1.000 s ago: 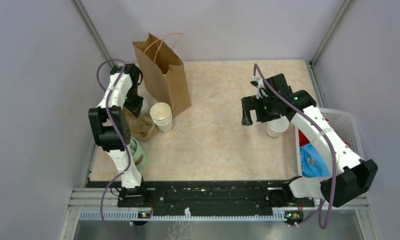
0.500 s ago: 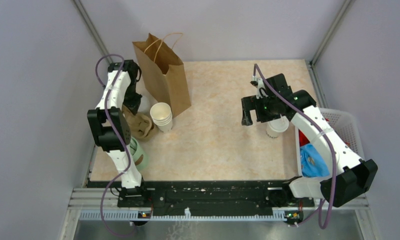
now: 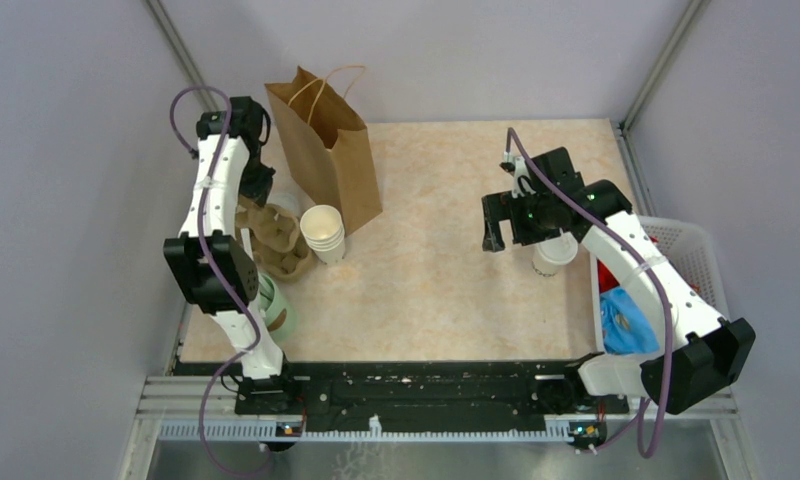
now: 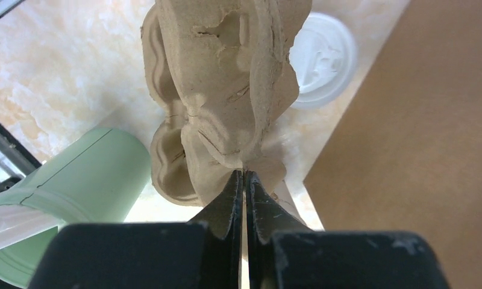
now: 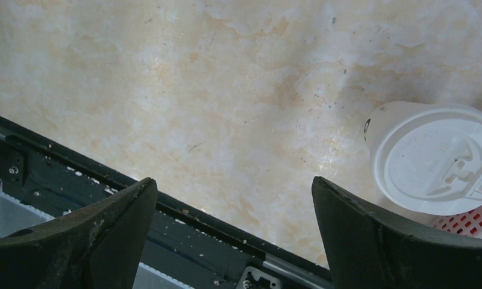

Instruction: Pack the takeout coffee

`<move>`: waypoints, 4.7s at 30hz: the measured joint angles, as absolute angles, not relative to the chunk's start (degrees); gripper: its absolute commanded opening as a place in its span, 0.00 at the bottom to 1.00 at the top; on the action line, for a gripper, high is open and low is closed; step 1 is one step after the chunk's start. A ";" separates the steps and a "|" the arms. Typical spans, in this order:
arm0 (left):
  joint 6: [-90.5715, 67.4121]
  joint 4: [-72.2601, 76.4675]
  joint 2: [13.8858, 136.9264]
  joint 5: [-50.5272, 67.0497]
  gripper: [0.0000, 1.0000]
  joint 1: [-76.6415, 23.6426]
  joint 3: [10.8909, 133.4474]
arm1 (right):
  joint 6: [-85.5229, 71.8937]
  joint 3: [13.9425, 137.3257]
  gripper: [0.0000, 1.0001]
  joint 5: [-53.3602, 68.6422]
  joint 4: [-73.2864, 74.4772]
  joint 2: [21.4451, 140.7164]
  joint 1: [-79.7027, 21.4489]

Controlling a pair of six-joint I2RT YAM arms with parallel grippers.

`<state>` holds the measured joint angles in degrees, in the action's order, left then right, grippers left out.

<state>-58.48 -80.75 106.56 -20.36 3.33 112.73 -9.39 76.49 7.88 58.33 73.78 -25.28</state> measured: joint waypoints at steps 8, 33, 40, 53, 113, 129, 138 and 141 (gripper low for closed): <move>-55.02 -80.71 102.91 -20.27 0.00 3.33 120.77 | -9.39 76.49 0.99 7.86 58.37 74.65 -25.39; -59.48 -71.02 80.55 -0.58 0.00 3.42 119.70 | -9.04 71.05 0.73 12.82 -18.81 81.91 -55.66; -62.72 -70.63 76.86 4.64 0.00 3.42 115.37 | -0.45 70.81 0.68 11.25 -38.28 91.31 -55.99; -64.69 -70.61 75.81 7.88 0.00 3.42 114.83 | 8.99 70.98 0.53 12.64 -48.07 95.20 -56.03; -29.69 -40.58 93.45 -20.27 0.89 -16.93 103.48 | -12.56 86.52 0.00 -33.12 53.32 43.92 -56.18; -38.52 -40.71 94.37 -29.80 0.75 -16.93 104.36 | -7.44 82.08 0.00 -32.97 52.03 41.67 -56.18; -38.76 -41.76 100.16 -30.72 0.27 -16.91 108.77 | -7.01 82.28 0.00 -32.95 51.96 41.63 -56.18; -37.56 -41.63 101.97 -28.71 0.22 -16.88 110.10 | -7.07 82.78 0.00 -32.99 52.21 41.69 -56.18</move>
